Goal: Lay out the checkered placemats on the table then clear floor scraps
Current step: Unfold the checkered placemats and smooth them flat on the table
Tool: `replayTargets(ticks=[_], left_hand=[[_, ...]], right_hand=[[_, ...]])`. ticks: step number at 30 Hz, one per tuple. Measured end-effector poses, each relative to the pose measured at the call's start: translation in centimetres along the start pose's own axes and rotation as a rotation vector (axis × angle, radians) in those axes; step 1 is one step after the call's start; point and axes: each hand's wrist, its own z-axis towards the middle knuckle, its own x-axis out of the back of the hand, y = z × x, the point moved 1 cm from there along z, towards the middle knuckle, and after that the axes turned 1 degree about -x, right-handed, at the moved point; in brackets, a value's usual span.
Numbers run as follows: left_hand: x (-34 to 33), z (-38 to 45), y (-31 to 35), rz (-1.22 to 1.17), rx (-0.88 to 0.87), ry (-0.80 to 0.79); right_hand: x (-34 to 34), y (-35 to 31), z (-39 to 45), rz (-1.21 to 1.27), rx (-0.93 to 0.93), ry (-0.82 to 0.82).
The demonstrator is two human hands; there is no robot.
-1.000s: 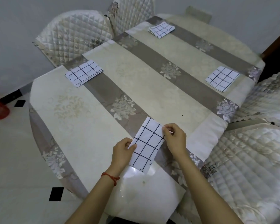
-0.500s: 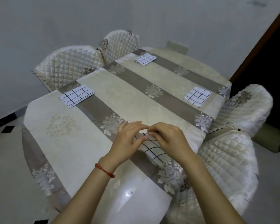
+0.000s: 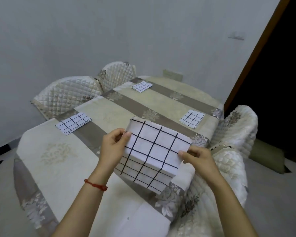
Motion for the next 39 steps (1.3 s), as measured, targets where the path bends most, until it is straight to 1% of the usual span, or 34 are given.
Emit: replayTargets(ticks=[4,7,11,13,15,16,18,21,24,26,28,32,35,39], left_hand=[[-0.4,-0.5,0.0,-0.077,0.044,0.069],[-0.4,-0.7,-0.2,-0.114,0.086,0.094],[-0.6,-1.0,-0.4,-0.126,0.157,0.118],[-0.9,-1.2,-0.9,-0.021,0.184,0.180],[-1.5,-1.8,-0.9,0.118,0.136,0.244],[-1.9,-2.4,-0.3,0.130,0.089,0.243],[-3.3,-3.5,0.8,0.075,0.046,0.137],[-5.5,-4.5,2.7,-0.084,0.153,-0.055],[-6.5,-4.1,4.0,-0.249,0.296,-0.123],[-6.8,-3.5,4.0,-0.267,0.351,-0.126],[-6.9,-3.1,3.8,-0.249,0.360,-0.128],[-6.4,-2.5,3.1,-0.279,0.360,-0.119],[-4.6,-1.7,2.3,-0.273,0.356,-0.041],[-0.8,-0.8,0.6,-0.212,0.358,0.065]], right_hand=[[-0.1,-0.7,-0.2,0.152,0.025,0.042],[-0.1,-1.6,0.0,0.163,0.072,0.061],[-0.3,-2.4,0.5,0.195,0.090,0.067],[-0.5,-2.6,0.7,0.203,0.098,0.076],[-0.9,-2.7,0.8,0.190,0.114,0.085],[-1.1,-2.7,0.8,0.182,0.119,0.085],[-1.5,-2.9,0.7,0.167,0.122,0.070],[-2.1,-3.0,0.4,0.102,0.133,0.017],[-2.3,-3.2,-0.3,0.016,0.157,-0.020],[-2.2,-3.2,-0.6,-0.022,0.161,-0.030],[-2.1,-3.1,-0.7,-0.039,0.159,-0.042],[-1.6,-2.5,-0.6,0.047,0.121,-0.059],[-0.6,-2.0,-0.2,0.098,0.091,0.023],[1.7,-2.2,0.5,0.070,0.077,0.178]])
